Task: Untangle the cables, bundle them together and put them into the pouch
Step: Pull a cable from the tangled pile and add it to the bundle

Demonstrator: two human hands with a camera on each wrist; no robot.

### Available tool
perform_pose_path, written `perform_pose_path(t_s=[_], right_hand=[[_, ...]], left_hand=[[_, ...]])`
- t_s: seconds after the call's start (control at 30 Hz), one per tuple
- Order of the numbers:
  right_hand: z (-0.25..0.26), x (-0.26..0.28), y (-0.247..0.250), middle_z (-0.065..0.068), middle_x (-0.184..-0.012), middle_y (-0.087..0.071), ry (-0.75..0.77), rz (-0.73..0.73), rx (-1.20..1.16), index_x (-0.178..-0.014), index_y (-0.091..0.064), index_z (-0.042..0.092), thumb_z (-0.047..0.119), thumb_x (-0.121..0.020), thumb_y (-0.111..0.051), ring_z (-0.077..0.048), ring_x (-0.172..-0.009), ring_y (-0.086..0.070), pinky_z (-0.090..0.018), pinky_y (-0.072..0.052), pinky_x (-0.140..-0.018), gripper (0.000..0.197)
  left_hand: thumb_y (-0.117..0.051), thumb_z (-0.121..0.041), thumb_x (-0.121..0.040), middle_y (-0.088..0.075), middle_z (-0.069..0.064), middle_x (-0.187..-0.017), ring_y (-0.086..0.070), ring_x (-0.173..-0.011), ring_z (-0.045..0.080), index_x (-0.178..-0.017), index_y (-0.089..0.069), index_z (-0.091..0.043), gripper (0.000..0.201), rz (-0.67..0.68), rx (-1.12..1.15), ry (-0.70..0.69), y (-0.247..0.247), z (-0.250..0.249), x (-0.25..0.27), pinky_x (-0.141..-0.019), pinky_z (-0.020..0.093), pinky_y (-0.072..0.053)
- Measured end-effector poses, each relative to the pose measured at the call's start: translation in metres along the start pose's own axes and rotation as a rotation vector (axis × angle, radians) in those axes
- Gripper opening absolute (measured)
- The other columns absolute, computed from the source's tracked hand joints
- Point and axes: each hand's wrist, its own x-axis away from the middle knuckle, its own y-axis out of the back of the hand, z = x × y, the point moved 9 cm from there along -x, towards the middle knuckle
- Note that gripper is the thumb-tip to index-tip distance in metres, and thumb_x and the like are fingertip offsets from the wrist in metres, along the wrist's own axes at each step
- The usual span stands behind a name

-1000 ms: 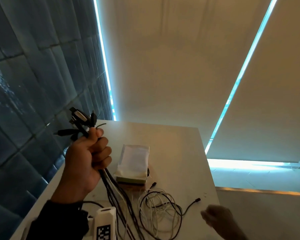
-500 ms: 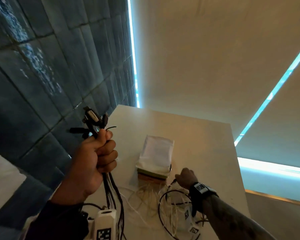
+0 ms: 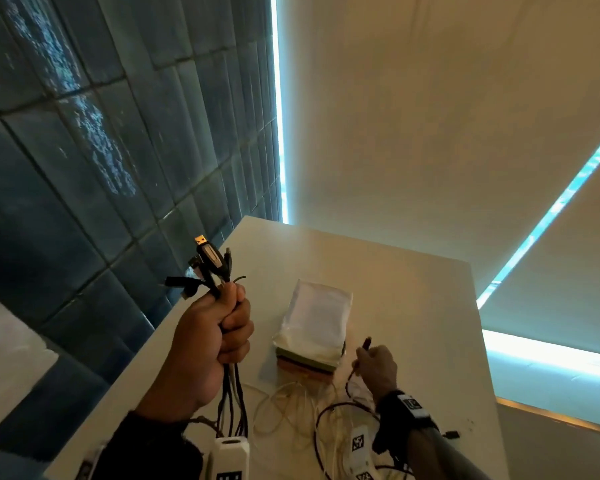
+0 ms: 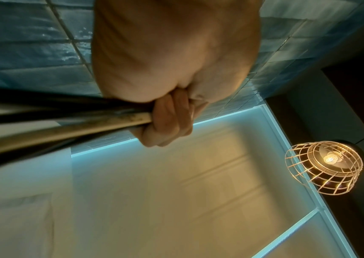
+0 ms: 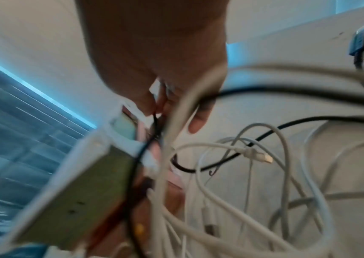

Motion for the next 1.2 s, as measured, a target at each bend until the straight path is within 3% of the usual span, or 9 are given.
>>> perform_pose_path(t_s=[0.1, 0.27, 0.37, 0.47, 0.7, 0.83, 0.93, 1.1, 1.2], right_hand=[[0.038, 0.035, 0.028, -0.014, -0.072, -0.061, 0.107, -0.071, -0.403, -0.086, -0.051, 0.002, 0.022, -0.096, -0.055, -0.022, -0.054, -0.054, -0.045, -0.052, -0.056, 0.023], [0.129, 0.121, 0.04, -0.014, -0.067, -0.048, 0.372, 0.216, -0.77, -0.092, -0.054, -0.004, 0.003, -0.097, -0.049, -0.021, -0.054, -0.048, -0.034, -0.046, -0.053, 0.01], [0.174, 0.176, 0.048, -0.014, -0.071, -0.06, 0.601, 0.311, -0.761, -0.095, -0.057, -0.003, 0.004, -0.095, -0.054, -0.025, -0.06, -0.06, -0.033, -0.054, -0.06, 0.008], [0.192, 0.203, 0.056, -0.013, -0.075, -0.068, 0.65, 0.282, -0.764, -0.093, -0.054, -0.003, 0.013, -0.091, -0.062, -0.026, -0.061, -0.068, -0.033, -0.056, -0.057, 0.018], [0.178, 0.217, 0.052, -0.006, -0.063, -0.054, 0.696, 0.381, -0.593, -0.09, -0.055, -0.011, 0.009, -0.097, -0.051, -0.005, -0.051, -0.053, -0.015, -0.047, -0.053, 0.021], [0.192, 0.223, 0.058, 0.002, -0.062, -0.055, 0.782, 0.297, -0.561, -0.087, -0.059, -0.001, 0.016, -0.097, -0.053, -0.005, -0.052, -0.049, -0.018, -0.042, -0.051, 0.021], [0.199, 0.226, 0.051, 0.001, -0.061, -0.052, 0.768, 0.382, -0.553, -0.086, -0.057, 0.0, 0.019, -0.097, -0.053, -0.008, -0.051, -0.046, -0.021, -0.041, -0.048, 0.022], [0.188, 0.222, 0.038, 0.009, -0.059, -0.047, 0.798, 0.481, -0.409, -0.08, -0.06, 0.006, 0.016, -0.099, -0.048, 0.001, -0.05, -0.044, -0.01, -0.04, -0.051, 0.025], [0.171, 0.2, 0.028, 0.013, -0.059, -0.05, 0.791, 0.453, -0.309, -0.078, -0.061, 0.001, 0.019, -0.099, -0.05, 0.002, -0.056, -0.046, -0.013, -0.039, -0.058, 0.03]], left_hand=[[-0.037, -0.026, -0.099, -0.024, -0.005, -0.053, -0.016, -0.036, 0.005, -0.074, -0.045, -0.017, 0.028, -0.016, -0.031, -0.002, -0.01, 0.013, -0.004, -0.039, 0.017, -0.008], [-0.041, -0.026, -0.101, -0.024, -0.004, -0.053, -0.017, -0.037, 0.006, -0.076, -0.047, -0.016, 0.027, -0.059, -0.239, -0.028, -0.031, 0.025, -0.008, -0.038, 0.017, -0.012], [-0.05, -0.034, -0.096, -0.034, -0.004, -0.052, -0.028, -0.038, 0.008, -0.087, -0.054, -0.007, 0.029, -0.033, -0.401, -0.047, -0.042, 0.031, -0.004, -0.037, 0.02, -0.021], [-0.056, -0.039, -0.091, -0.062, -0.002, -0.062, -0.055, -0.045, 0.006, -0.095, -0.066, -0.007, 0.033, -0.012, -0.514, -0.15, -0.051, 0.028, 0.006, -0.042, 0.016, -0.038], [-0.047, -0.042, -0.094, -0.035, -0.001, -0.047, -0.029, -0.038, 0.01, -0.087, -0.068, -0.015, 0.035, -0.035, -0.528, -0.277, -0.046, 0.006, 0.011, -0.043, 0.025, -0.024], [-0.046, -0.046, -0.091, -0.041, -0.006, -0.046, -0.035, -0.04, 0.007, -0.077, -0.066, -0.016, 0.039, 0.023, -0.596, -0.298, -0.057, 0.009, 0.019, -0.043, 0.021, -0.03], [-0.043, -0.047, -0.093, -0.041, -0.006, -0.045, -0.036, -0.041, 0.01, -0.07, -0.059, -0.015, 0.043, -0.024, -0.596, -0.334, -0.054, 0.0, 0.02, -0.042, 0.022, -0.031], [-0.038, -0.037, -0.099, -0.055, 0.001, -0.063, -0.062, -0.068, 0.021, -0.071, -0.05, -0.012, 0.039, -0.027, -0.313, -0.31, -0.047, -0.012, 0.022, -0.068, 0.032, -0.053], [-0.04, -0.038, -0.098, -0.033, 0.0, -0.055, -0.032, -0.05, 0.017, -0.069, -0.042, -0.014, 0.038, 0.013, -0.175, -0.28, -0.049, -0.013, 0.025, -0.053, 0.03, -0.037]])
